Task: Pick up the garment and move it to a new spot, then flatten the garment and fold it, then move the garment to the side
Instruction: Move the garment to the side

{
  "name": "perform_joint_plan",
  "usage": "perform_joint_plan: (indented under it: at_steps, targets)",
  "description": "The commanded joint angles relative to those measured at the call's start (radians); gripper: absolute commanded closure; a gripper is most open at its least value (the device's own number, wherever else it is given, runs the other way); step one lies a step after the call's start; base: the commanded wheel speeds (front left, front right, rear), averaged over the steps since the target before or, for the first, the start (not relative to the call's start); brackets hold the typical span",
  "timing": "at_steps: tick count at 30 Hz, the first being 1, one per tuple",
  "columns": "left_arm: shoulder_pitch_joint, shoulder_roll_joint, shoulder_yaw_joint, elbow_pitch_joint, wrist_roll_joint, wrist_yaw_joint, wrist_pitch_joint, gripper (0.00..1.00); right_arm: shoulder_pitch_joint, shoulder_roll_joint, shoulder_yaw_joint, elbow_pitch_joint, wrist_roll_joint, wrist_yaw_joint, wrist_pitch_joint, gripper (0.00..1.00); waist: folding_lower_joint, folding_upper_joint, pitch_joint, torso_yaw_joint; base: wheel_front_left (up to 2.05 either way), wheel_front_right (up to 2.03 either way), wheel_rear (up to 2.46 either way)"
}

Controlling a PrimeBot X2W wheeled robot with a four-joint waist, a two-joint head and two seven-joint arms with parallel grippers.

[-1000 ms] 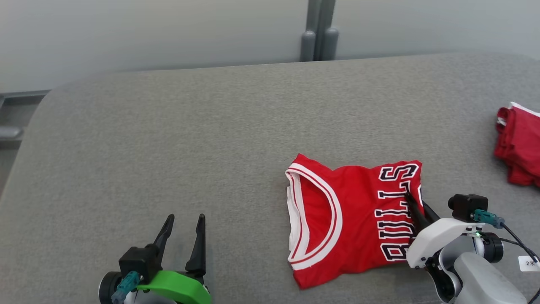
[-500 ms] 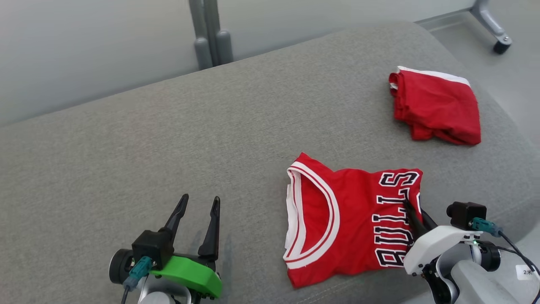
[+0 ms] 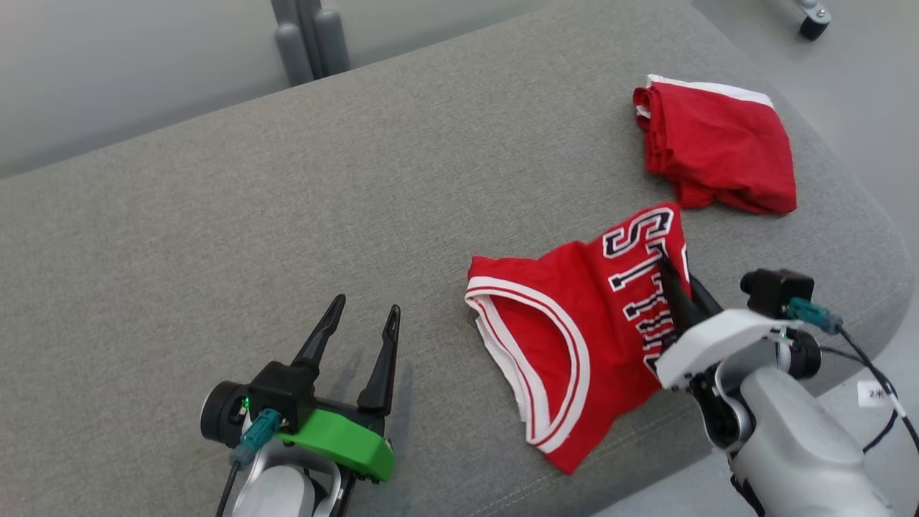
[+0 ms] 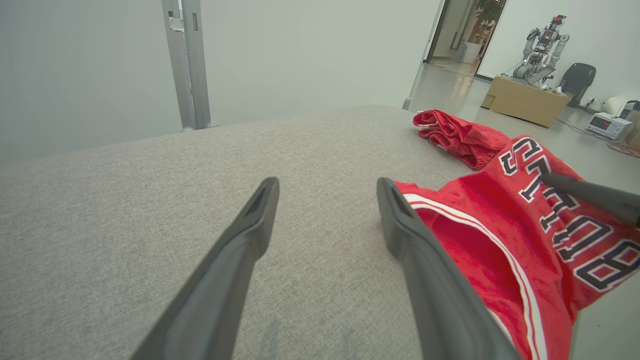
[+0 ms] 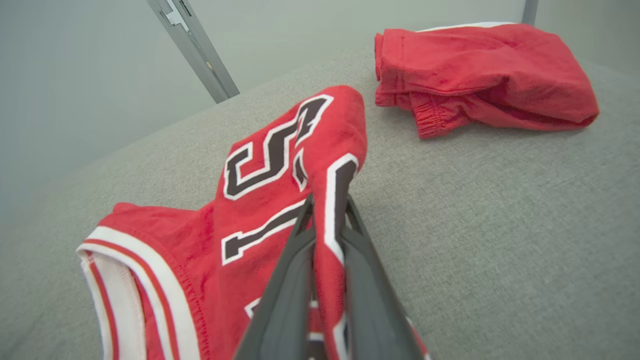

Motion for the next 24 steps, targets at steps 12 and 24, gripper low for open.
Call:
perform_joint_plan:
  at_steps: [12, 24]
  targets:
    - [-0.057, 0.006, 0.007, -0.011, 0.034, -0.006, 0.001, 0.0, -0.333, -0.094, -0.122, 0.076, -0.077, -0.001, -0.002, 1.0, 0.0, -0.0001, 0.151, 0.13, 0.0, 0.0, 0.0]
    - [-0.072, 0.006, 0.02, -0.002, 0.05, -0.014, 0.001, 0.0, -0.466, -0.315, -0.231, 0.224, -0.124, -0.001, -0.002, 1.0, 0.0, -0.0001, 0.208, 0.167, 0.0, 0.0, 0.0]
